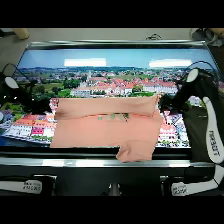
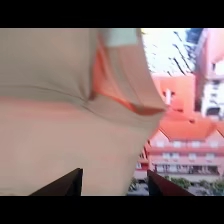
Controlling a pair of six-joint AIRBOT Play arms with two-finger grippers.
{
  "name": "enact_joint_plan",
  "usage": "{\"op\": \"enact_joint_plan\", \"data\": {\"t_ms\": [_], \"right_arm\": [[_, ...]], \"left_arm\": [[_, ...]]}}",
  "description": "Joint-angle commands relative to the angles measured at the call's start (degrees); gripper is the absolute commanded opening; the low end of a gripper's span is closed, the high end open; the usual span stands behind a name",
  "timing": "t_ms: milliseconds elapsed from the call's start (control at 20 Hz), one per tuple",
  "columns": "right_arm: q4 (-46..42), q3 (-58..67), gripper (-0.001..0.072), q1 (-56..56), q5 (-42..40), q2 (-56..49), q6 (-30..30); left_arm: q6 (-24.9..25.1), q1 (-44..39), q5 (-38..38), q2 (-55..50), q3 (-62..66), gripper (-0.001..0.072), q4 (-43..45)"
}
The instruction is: Fold the shirts.
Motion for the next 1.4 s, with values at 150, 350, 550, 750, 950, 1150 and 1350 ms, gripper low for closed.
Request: {"op": "enact_joint_plan", "data": {"t_ms": [150,350,550,750,950,1150,1350], "right_arm": [[2.84,-31.58,0.0438,-5.03,-12.74,22.71,-3.21],[3.96,-37.38,0.0438,-5.03,-14.95,24.96,-4.85],[3.91,-37.44,0.0438,-5.03,-14.1,24.96,-6.23],[3.91,-37.44,0.0438,-5.03,-12.85,24.96,-7.34],[4.0,-37.46,0.0438,-5.03,-13.22,24.96,-7.78],[8.11,-42.73,0.0439,-5.03,-12.52,24.98,-9.84],[15.32,-50.97,0.0439,-5.01,-13.14,24.98,-14.01]], "left_arm": [[0.39,5.33,8.22,21.92,-36.37,0.0562,-0.2],[1.4,5.18,14.05,24.17,-46.49,0.0558,-3.67],[1.18,5.07,19.74,23.89,-47.69,0.0537,-4.98],[1.44,5.07,22.14,23.96,-47.5,0.0429,-6.21],[1.55,5.05,23.08,24.04,-45.81,0.0149,-6.25],[1.6,5.05,22.99,24.04,-45.72,0.0025,-6.4],[2.91,5.05,22.47,24.06,-45.7,0.0022,-7.15]]}}
